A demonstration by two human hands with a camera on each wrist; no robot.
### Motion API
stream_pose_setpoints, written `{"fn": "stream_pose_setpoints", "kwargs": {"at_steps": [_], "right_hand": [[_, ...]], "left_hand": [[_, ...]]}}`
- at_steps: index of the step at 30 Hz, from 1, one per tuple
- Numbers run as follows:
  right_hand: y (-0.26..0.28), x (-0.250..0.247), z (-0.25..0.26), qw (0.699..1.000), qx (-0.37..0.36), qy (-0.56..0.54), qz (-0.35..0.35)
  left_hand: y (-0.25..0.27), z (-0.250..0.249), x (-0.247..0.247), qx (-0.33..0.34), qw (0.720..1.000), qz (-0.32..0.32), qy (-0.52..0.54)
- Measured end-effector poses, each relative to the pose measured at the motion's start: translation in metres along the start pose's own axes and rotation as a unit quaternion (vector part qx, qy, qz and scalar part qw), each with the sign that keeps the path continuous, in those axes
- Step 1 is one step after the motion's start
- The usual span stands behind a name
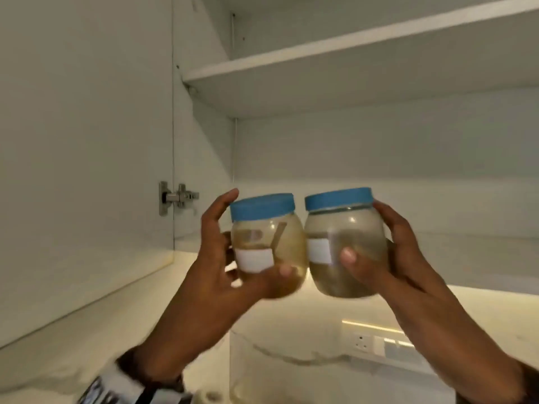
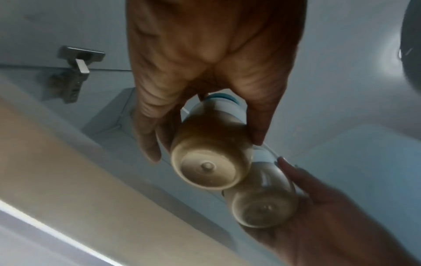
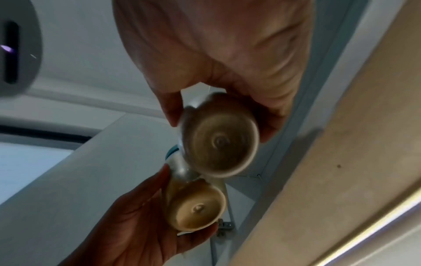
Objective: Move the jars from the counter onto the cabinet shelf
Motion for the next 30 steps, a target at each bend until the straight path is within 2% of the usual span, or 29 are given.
{"fn": "stream_pose_setpoints", "kwargs": {"at_steps": [3,5,8,10,12,15,18,20,23,24,27,30], "right_hand": [[-0.048,0.017,0.003,0.995,-0.001,0.079,0.059],[-0.066,0.024,-0.014,0.991,0.017,0.099,0.084],[-0.083,0.027,-0.024,0.983,0.033,0.16,0.083],[-0.097,0.033,-0.028,0.965,0.046,0.233,0.109],[-0.106,0.028,-0.027,0.928,0.051,0.35,0.12],[-0.107,0.015,0.003,0.854,0.01,0.511,0.096],[-0.116,0.025,0.05,0.802,-0.071,0.586,0.093],[-0.139,0.036,0.061,0.768,-0.086,0.625,0.114],[-0.176,0.061,0.05,0.735,-0.089,0.658,0.138],[-0.186,0.068,0.047,0.729,-0.087,0.664,0.14],[-0.213,0.082,0.032,0.74,-0.065,0.656,0.134],[-0.233,0.093,0.019,0.752,-0.05,0.645,0.123]], "left_hand": [[-0.049,0.001,-0.008,0.01,0.998,-0.007,-0.062],[-0.068,0.012,-0.009,0.001,0.996,0.006,-0.087],[-0.084,0.023,-0.016,0.001,0.991,0.001,-0.133],[-0.097,0.032,-0.028,-0.008,0.985,-0.005,-0.17],[-0.109,0.037,-0.03,-0.013,0.973,-0.006,-0.229],[-0.112,0.017,-0.028,0.045,0.94,-0.01,-0.337],[-0.113,-0.023,-0.018,0.127,0.884,-0.015,-0.449],[-0.132,-0.027,-0.009,0.127,0.843,0.001,-0.523],[-0.162,-0.014,-0.001,0.116,0.786,0.022,-0.607],[-0.171,-0.011,0.0,0.111,0.779,0.027,-0.617],[-0.196,0.005,-0.007,0.085,0.769,0.043,-0.632],[-0.213,0.017,-0.015,0.056,0.746,0.066,-0.661]]}}
Point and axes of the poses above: each hand's wrist, its own y-axis away from the middle knuckle, its own x-axis out of the palm, z = x × y, the point moved 10 cm from there along -y, towards the middle knuckle, and after that the axes turned 7 degrees about y, right-handed, at the moved point
